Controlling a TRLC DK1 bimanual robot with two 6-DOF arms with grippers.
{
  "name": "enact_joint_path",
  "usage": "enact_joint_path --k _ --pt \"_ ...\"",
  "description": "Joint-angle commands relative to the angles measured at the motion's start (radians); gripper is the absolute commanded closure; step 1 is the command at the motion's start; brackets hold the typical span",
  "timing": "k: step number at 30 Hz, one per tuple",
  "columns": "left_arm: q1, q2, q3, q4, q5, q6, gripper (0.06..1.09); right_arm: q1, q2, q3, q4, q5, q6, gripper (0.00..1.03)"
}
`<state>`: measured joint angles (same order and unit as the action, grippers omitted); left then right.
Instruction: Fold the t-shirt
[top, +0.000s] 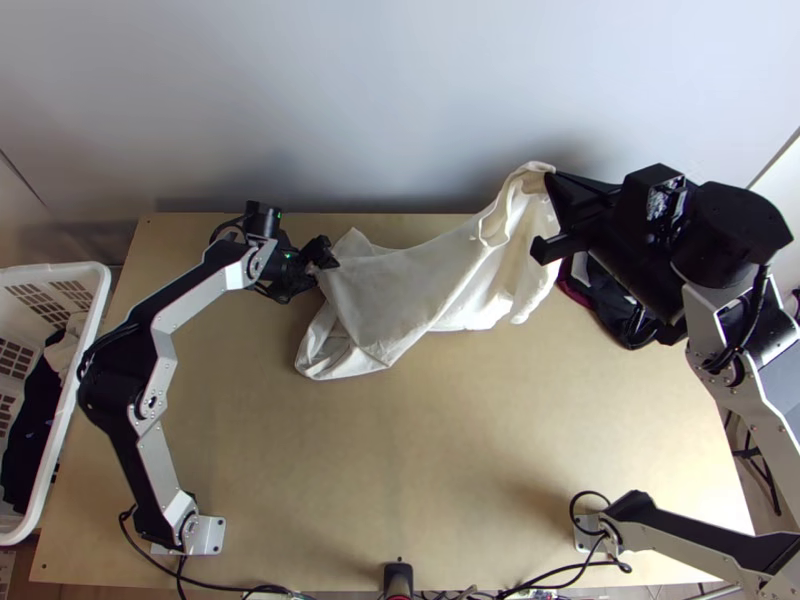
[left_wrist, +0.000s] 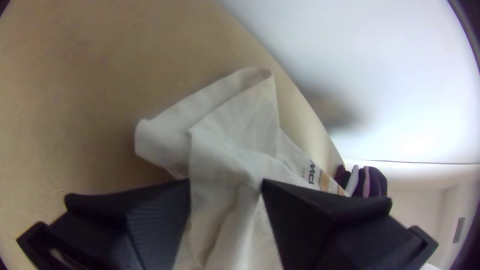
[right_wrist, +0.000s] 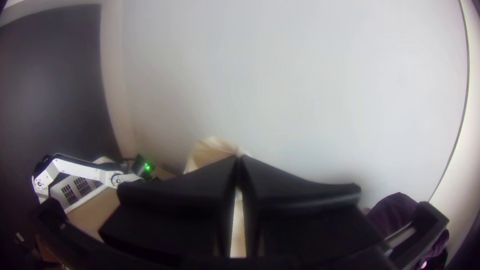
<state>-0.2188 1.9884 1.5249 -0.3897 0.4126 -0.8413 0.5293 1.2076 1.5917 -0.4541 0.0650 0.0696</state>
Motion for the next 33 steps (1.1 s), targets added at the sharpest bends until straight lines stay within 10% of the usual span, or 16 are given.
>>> enact_joint_path --k 1,7,20,33 --pt "0.002 -0.102 -0.147 0.216 -0.014 -0.133 1.04 -0.002 -0.003 -0.016 0.003 0.006 -0.004 1.00" --pt "0.016 -0.201 -0.235 0.356 0.002 -0.153 1.05 -0.009 -0.013 -0.042 0.003 0.007 -0.004 1.00" --pt "0.199 -0.329 0.227 -0.158 -0.006 0.103 1.05 -0.103 -0.028 -0.050 0.081 0.025 -0.001 1.00" --pt "0.249 -0.289 0.646 -0.279 -0.017 0.151 1.05 -0.247 0.202 0.281 0.158 0.039 -0.022 1.00"
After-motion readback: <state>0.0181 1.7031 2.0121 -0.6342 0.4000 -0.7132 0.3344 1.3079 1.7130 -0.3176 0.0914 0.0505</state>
